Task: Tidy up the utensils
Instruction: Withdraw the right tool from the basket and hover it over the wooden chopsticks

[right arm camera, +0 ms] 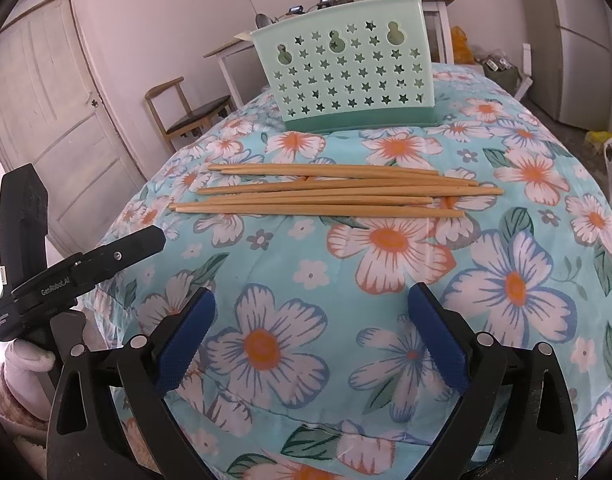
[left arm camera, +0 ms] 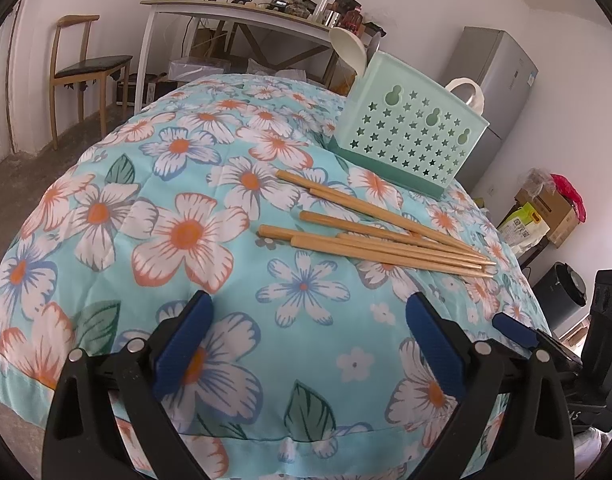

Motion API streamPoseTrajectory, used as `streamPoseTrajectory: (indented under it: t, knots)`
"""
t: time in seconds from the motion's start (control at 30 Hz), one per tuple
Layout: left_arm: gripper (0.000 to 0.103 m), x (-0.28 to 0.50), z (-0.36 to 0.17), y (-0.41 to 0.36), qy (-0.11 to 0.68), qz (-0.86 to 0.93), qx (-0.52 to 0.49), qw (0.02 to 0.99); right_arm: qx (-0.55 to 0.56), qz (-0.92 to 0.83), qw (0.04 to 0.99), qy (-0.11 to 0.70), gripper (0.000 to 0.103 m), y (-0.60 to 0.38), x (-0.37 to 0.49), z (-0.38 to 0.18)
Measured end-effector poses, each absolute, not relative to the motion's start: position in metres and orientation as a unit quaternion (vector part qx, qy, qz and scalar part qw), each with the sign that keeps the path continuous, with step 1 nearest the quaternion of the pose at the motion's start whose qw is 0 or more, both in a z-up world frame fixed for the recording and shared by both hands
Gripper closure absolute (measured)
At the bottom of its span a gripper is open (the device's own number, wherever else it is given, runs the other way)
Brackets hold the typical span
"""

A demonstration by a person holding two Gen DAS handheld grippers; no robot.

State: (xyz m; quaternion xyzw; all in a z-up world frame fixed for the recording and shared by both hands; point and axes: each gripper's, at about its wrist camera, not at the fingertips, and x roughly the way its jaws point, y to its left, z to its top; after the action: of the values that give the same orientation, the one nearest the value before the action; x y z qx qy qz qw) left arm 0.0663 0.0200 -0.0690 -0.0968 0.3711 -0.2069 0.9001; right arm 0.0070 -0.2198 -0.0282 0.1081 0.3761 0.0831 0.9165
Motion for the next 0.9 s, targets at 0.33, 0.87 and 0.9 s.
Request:
streamPoseTrajectory:
  t: [0.33, 0.87, 0.9]
  knots:
    - [0.008, 0.067, -0.070, 0.019, 0.369, -0.210, -0.094, 0.900, 0.121, 0.092, 0.918, 0.367, 0.010, -0.224, 0.004, -0.028]
    - [0.008, 0.034, -0.039, 0.001, 0.298, -0.276, -0.008, 0.914, 0.117, 0.078, 0.928, 0.346, 0.010, -0.227, -0.019, -0.021]
    - [0.008, 0.033, -0.039, -0.003, 0.298, -0.282, -0.002, 0.912, 0.120, 0.074, 0.929, 0.343, 0.010, -0.228, -0.021, -0.020]
